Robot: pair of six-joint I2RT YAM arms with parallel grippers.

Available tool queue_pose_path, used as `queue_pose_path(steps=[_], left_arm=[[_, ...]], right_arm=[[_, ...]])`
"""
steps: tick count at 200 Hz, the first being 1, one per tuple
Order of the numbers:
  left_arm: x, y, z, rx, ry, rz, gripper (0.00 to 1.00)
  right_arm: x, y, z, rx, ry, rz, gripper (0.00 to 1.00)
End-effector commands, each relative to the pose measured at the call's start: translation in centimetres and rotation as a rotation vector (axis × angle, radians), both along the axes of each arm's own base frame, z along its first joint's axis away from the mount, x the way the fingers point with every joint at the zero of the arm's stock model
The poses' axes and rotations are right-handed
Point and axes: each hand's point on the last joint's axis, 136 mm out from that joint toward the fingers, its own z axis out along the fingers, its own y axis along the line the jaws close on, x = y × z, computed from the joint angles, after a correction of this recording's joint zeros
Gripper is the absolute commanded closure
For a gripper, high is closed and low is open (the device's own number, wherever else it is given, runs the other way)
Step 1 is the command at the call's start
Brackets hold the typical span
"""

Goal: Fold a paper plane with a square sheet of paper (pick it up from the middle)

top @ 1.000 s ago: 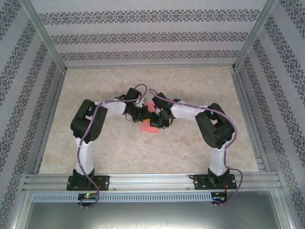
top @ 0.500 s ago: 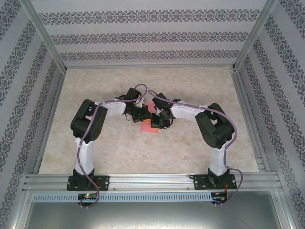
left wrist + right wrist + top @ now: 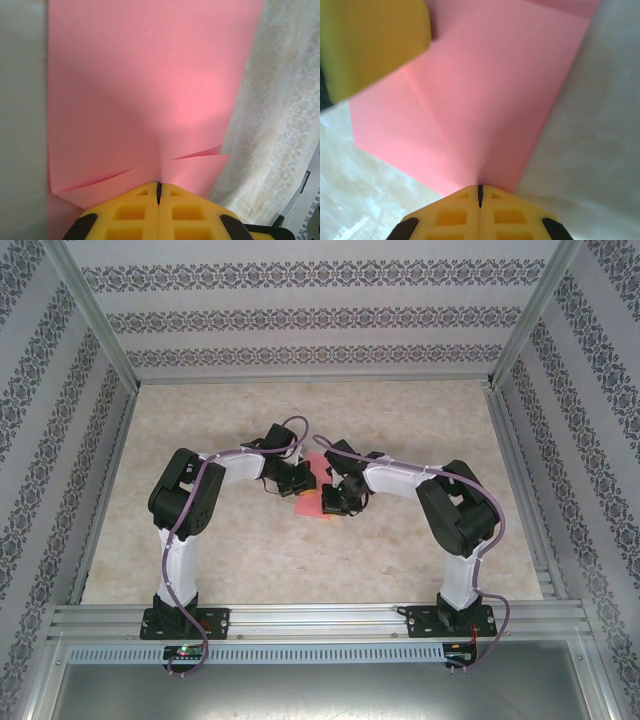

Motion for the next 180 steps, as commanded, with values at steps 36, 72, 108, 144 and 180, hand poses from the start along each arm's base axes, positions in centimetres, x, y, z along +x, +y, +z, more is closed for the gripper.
queue_pose_path(steps=[36, 72, 108, 144, 180], left_arm=[[-4.4, 4.3, -7.2, 0.250, 0.214, 0.051, 1.00], [-4.3, 3.9, -7.0, 0.231, 0.216, 0.051, 1.00], [-4.2, 3.8, -6.8, 0.224, 0.214, 0.055, 1.00], [-4.3, 3.9, -6.9, 0.224, 0.218, 0.062, 1.00], [-4.4, 3.9, -7.1, 0.222, 0.221, 0.067, 1.00]], right_arm=[[-1.3, -2.6, 2.2, -0.028, -0.025, 0.009, 1.00], [1.3, 0.2, 4.4, 0.114, -0.105, -0.014, 1.00], [3.1, 2.9, 3.6, 0.193, -0.097, -0.021, 1.00], [3.8, 3.8, 2.4, 0.210, -0.075, -0.013, 1.00], [3.6, 3.5, 0.6, 0.182, -0.050, -0.007, 1.00]])
